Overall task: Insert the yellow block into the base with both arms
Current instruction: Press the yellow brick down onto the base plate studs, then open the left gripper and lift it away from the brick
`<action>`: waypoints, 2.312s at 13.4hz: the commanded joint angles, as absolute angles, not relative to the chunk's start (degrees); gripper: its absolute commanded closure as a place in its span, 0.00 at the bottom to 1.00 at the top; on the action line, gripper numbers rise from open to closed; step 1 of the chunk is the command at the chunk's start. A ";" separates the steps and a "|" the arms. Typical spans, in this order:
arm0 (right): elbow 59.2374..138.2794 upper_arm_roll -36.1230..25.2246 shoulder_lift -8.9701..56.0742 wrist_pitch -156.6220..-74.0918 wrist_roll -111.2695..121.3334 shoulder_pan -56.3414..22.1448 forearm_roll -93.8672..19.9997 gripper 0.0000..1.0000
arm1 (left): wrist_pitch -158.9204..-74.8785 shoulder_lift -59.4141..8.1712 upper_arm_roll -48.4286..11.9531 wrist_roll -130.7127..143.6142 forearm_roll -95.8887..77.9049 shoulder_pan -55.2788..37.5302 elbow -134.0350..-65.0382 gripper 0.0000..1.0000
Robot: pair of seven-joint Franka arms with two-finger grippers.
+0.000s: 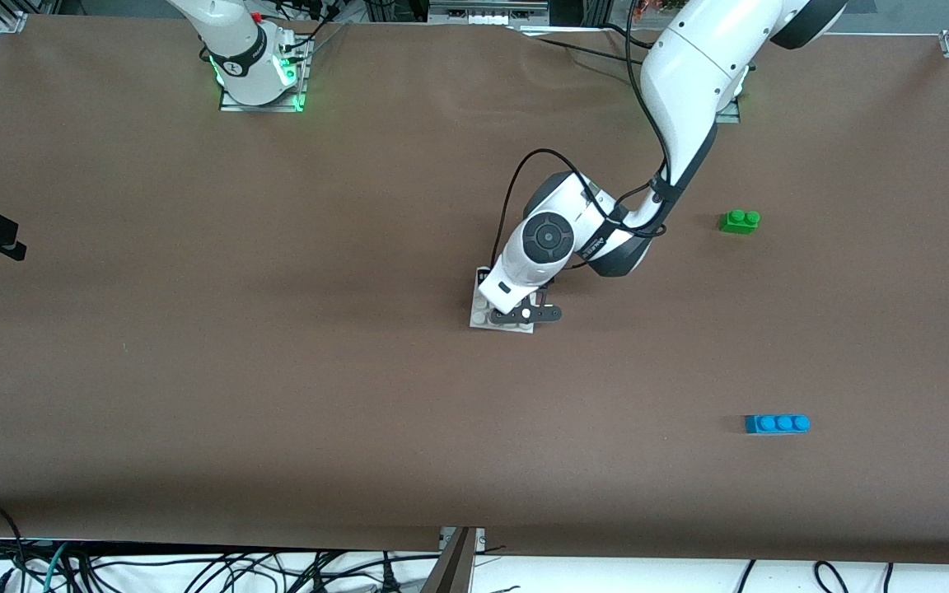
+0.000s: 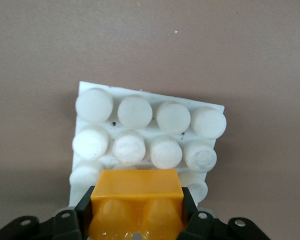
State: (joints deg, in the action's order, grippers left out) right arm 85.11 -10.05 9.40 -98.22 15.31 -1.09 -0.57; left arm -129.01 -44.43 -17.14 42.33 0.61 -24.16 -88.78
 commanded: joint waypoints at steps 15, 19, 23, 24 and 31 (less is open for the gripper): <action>84.20 -9.84 9.49 -96.42 9.84 -0.70 -0.88 0.00 | -120.43 -39.30 -14.95 43.42 2.02 -24.70 -85.78 0.00; 84.11 -9.84 9.49 -96.42 9.93 -0.70 -0.79 0.00 | -114.10 -35.08 -14.15 41.50 2.20 -21.64 -85.69 0.00; 84.20 -9.84 9.49 -96.42 9.93 -0.70 -0.79 0.00 | -106.98 -29.89 -14.15 33.66 2.02 -16.71 -86.57 0.00; 84.20 -9.84 9.49 -96.42 9.93 -0.70 -0.79 0.00 | -105.31 -28.32 -14.15 33.58 2.02 -15.39 -86.66 0.00; 84.11 -9.67 9.49 -96.42 9.93 -0.97 -0.79 0.00 | -95.98 -4.44 -14.15 23.58 2.11 -6.34 -101.66 0.00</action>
State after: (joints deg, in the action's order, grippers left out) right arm 85.09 -10.05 9.40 -97.43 10.72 -1.08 -0.57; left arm -95.16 -16.11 -13.83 28.48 1.13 -9.52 -90.34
